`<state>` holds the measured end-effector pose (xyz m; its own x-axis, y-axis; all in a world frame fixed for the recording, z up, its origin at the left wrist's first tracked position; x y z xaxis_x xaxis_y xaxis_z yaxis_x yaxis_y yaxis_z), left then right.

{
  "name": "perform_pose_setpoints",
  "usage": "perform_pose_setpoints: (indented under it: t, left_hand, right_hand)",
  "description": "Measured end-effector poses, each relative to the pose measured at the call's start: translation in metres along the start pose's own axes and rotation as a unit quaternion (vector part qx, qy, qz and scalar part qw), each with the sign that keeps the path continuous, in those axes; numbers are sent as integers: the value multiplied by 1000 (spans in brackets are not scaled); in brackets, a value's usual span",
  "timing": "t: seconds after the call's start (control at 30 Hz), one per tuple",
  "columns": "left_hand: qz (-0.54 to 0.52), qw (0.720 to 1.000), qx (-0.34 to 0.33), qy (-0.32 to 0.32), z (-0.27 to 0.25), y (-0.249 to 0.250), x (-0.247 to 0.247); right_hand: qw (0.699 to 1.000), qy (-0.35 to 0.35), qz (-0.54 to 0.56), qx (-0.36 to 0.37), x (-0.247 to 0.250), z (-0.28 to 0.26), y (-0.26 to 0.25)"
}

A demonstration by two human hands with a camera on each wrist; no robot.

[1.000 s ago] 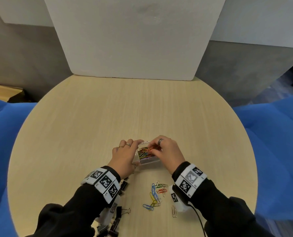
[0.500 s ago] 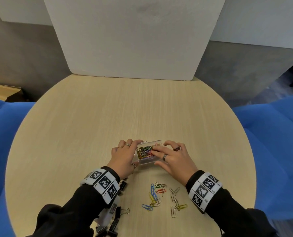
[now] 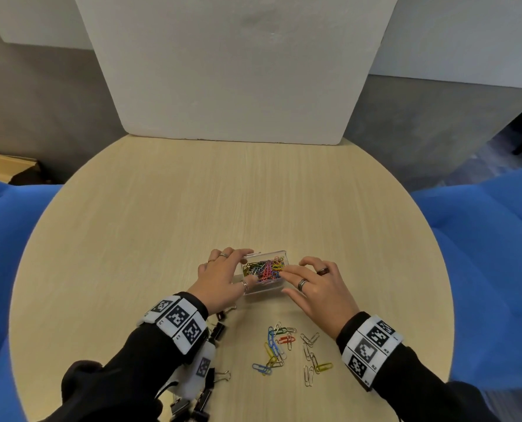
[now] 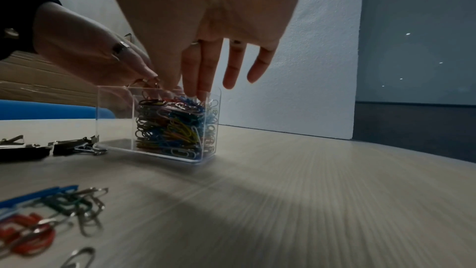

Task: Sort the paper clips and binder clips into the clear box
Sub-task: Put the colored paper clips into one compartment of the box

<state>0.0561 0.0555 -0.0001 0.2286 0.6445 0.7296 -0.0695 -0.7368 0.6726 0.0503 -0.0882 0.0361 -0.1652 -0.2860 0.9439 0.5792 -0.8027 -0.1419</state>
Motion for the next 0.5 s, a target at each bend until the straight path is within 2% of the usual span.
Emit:
perform_pose_setpoints:
  t: [0.1,0.23,0.4,0.5]
  left_hand:
    - [11,999,5,34,0,0,2]
    - [39,997,30,66,2,-5,1]
    - [60,993,56,89,5,-8,4]
    - [54,992,73,91,4,-9,5]
  right_hand:
    - [1000,-25,-7,4,-8,-2,-3]
    - [1000,-10,17,-16,-3,3,0]
    - [999,-33,-25,-9,-13,7,-3]
    - [999,-1,10,-30,0,12,-2]
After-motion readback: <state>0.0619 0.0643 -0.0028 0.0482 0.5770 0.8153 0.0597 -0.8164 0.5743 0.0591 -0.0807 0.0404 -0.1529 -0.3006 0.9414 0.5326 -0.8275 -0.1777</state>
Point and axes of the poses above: each hand's wrist, its own z-axis towards the middle knuckle, its own x-axis out of the back of the hand, y = z × x, the point moved 10 cm from there along z, towards the middle knuckle, and after that the axes turned 10 degrees about -x, right-handed, at the moved point
